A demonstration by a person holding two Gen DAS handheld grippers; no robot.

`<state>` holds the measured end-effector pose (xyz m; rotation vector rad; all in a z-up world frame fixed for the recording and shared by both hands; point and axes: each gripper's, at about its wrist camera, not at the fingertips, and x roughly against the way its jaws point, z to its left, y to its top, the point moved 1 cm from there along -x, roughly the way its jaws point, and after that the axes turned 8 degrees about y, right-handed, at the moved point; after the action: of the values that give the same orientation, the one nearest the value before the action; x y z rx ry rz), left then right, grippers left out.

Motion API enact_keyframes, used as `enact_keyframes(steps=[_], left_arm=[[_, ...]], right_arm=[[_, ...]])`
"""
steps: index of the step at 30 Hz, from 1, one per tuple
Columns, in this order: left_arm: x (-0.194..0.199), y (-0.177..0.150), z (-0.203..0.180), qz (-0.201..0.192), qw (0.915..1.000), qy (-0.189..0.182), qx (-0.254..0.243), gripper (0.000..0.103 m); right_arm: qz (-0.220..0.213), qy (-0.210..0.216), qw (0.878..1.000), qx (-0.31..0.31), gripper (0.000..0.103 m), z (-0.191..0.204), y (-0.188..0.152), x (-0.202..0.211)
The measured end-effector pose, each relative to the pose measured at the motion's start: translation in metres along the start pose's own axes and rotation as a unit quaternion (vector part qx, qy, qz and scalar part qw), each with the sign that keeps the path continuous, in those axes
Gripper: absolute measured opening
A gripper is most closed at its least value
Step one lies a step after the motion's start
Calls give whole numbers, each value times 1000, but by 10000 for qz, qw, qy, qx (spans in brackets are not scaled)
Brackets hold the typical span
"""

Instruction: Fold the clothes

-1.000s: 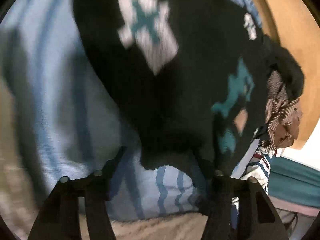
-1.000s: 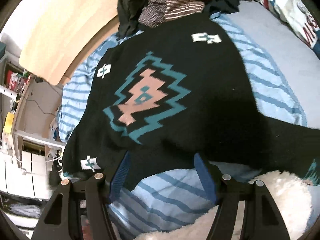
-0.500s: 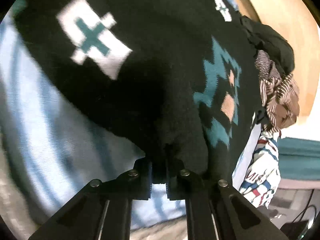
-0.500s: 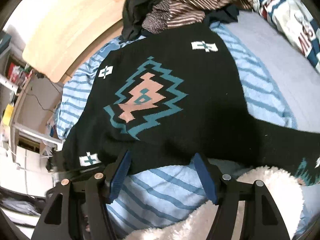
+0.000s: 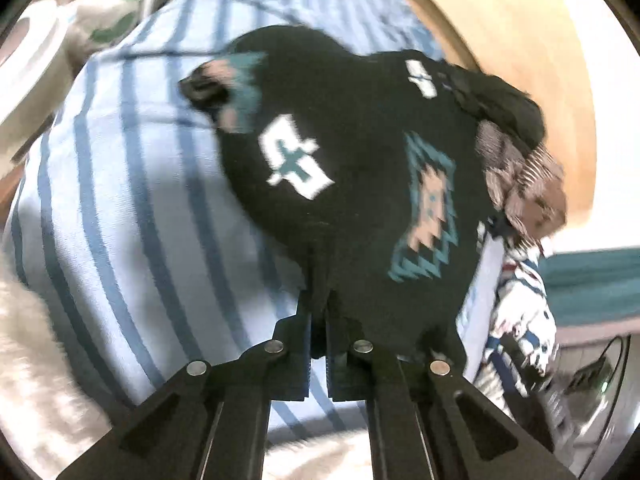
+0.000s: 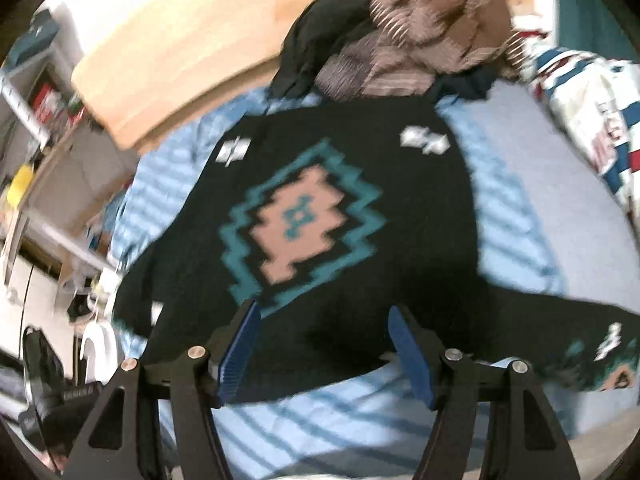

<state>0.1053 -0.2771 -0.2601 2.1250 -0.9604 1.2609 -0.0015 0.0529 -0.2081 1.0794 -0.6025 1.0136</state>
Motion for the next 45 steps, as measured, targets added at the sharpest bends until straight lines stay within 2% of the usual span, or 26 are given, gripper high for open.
enact_keyframes(steps=[4,7,10,14,18,19,20,23,25,26,28,30,32,33,34,36,37,38,39,41,43,45], left_arm=[[-13,12,3,182,9994,-133,259,5],[-11,21,0,186,9985,-369,369,5],[-13,32,-11,161,9981,-468,371,5],[-17,43,-20,179,9985,-399,340,5],[-18,47,-19,288,9981,-402,359,5],[-19,48,-19,317,9980,-407,365,5],[-19,48,-19,344,9979,-407,362,5],[-16,45,-15,452,9979,-399,248,5],[-11,40,-12,448,9982,-370,137,5],[-8,37,-11,443,9984,-357,74,5],[-2,28,-6,421,9987,-277,-81,5],[-8,17,-1,555,9982,-65,-223,5],[-23,10,6,705,9972,128,-201,5],[-30,7,9,780,9965,225,-190,5],[-37,4,12,844,9958,307,-166,5],[-41,1,18,891,9954,355,-13,6],[-40,1,20,933,9949,383,39,9],[-37,1,21,1006,9941,398,75,12],[-34,1,21,1059,9935,388,125,19],[-18,6,26,900,9953,155,318,31],[9,15,32,456,9975,-96,538,54],[38,29,40,-136,9976,-30,674,70]], right_arm=[[752,-324,9948,605,69,16,-30,-42],[1106,-887,9806,1354,70,25,-52,-64],[1260,-1388,9594,2107,72,36,-64,-82],[1295,-1657,9352,2849,86,56,-71,-103],[1251,-2088,9083,3401,82,63,-67,-133],[1206,-2093,9088,3402,76,61,-64,-136],[1169,-1900,9185,3264,57,57,-58,-135],[1248,-1091,9554,2442,22,45,-40,-117],[1297,-566,9654,2190,17,44,-35,-92],[1364,-285,9660,2177,17,46,-36,-76],[1706,39,9573,2335,17,51,-50,-56],[2290,232,9415,2462,17,50,-68,-58],[3076,471,9271,2090,12,40,-86,-75],[3363,510,9212,1889,12,36,-94,-84],[3423,425,9200,1862,15,37,-97,-88],[3219,259,9226,2109,33,48,-96,-85],[3075,341,9257,2177,51,55,-91,-79],[2903,492,9292,2233,54,64,-85,-71],[2721,625,9329,2274,54,71,-78,-63],[2348,693,9432,2246,64,81,-58,-52],[2009,562,9561,2059,66,81,-38,-49],[1786,407,9698,1612,67,70,-22,-55]])
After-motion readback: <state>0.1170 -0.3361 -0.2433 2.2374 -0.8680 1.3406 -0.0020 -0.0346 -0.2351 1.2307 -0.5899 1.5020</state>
